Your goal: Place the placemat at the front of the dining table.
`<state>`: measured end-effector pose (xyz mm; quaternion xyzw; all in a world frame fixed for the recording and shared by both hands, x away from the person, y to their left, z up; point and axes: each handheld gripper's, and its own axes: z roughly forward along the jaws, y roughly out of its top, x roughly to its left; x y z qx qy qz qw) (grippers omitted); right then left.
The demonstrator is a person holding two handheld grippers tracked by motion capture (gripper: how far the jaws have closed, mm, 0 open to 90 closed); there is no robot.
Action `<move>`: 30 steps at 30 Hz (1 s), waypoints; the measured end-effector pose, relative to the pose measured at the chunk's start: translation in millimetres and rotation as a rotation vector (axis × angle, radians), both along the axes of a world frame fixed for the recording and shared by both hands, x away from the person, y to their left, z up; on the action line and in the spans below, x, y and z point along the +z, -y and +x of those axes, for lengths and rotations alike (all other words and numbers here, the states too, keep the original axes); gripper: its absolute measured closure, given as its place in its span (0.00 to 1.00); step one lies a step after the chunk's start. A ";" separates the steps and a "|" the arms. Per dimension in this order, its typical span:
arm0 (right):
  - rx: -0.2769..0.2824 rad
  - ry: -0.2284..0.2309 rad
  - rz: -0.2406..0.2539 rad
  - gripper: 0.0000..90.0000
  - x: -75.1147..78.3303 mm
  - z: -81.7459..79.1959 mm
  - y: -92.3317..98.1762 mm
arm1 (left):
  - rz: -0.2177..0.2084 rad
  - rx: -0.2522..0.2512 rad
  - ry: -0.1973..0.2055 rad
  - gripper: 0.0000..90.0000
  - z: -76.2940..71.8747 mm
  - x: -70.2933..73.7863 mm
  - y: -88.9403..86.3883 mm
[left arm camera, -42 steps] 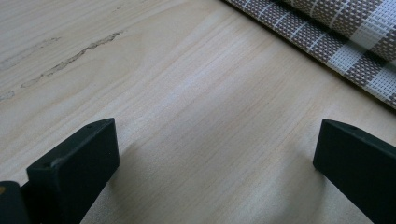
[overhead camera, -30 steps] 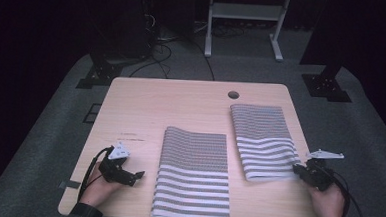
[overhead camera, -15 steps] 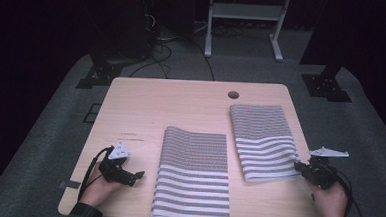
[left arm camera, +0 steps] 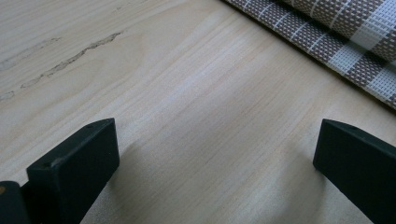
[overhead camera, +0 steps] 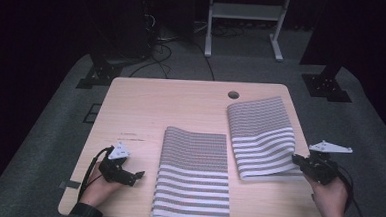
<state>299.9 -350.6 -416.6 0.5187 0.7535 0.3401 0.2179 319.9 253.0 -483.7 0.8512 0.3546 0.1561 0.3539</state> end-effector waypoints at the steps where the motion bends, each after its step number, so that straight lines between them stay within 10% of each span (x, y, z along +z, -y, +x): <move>1: 0.004 0.006 0.004 0.97 2.2 -0.1 -1.5 | 0.000 0.000 -0.001 0.00 0.0 0.0 0.0; 30: 0.109 0.076 -0.024 0.97 24.0 19.5 -49.7 | 0.000 0.000 -0.001 0.00 0.0 0.0 0.1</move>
